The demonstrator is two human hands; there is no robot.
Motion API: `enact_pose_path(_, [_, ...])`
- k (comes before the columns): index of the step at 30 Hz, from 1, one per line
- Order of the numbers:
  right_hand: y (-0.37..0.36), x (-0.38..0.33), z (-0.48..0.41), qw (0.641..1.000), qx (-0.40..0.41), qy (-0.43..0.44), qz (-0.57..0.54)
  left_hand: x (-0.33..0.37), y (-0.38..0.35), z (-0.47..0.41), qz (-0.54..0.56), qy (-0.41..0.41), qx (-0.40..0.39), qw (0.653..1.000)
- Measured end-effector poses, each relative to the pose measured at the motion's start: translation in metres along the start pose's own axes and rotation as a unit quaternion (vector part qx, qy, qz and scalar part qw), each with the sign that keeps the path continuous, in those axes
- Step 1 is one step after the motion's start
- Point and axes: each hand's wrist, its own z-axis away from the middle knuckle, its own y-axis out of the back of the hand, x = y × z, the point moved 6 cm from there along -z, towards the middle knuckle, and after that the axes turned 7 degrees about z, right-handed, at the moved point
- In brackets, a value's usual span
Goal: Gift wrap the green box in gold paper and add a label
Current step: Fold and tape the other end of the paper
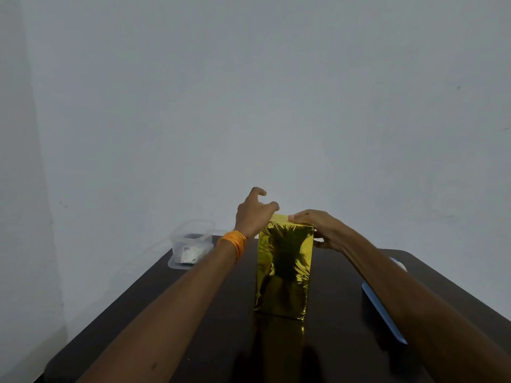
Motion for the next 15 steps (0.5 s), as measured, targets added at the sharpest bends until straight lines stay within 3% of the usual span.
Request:
enact_pose_path(2, [0.000, 0.002, -0.002, 1.000, 0.000, -0.001, -0.003, -0.011, -0.009, -0.012, 0.055, 0.077, -0.066, 0.993])
enact_pose_path(4, [0.000, 0.006, -0.006, 1.000, 0.007, -0.002, -0.015, -0.018, -0.018, -0.018, 0.047, 0.094, -0.107, 0.989])
enact_pose_path(9, [-0.001, 0.012, -0.013, 1.000, 0.005, -0.010, -0.023, -0.031, -0.021, -0.029, 0.145, 0.137, -0.082, 0.977])
enact_pose_path(13, [-0.001, 0.012, -0.013, 1.000, -0.008, -0.014, -0.019, -0.032, -0.018, -0.033, 0.098, 0.102, -0.065, 0.988])
enact_pose_path(15, [-0.001, 0.012, -0.012, 1.000, -0.009, -0.009, -0.022, -0.032, -0.020, -0.031, 0.085, 0.094, -0.095, 0.987])
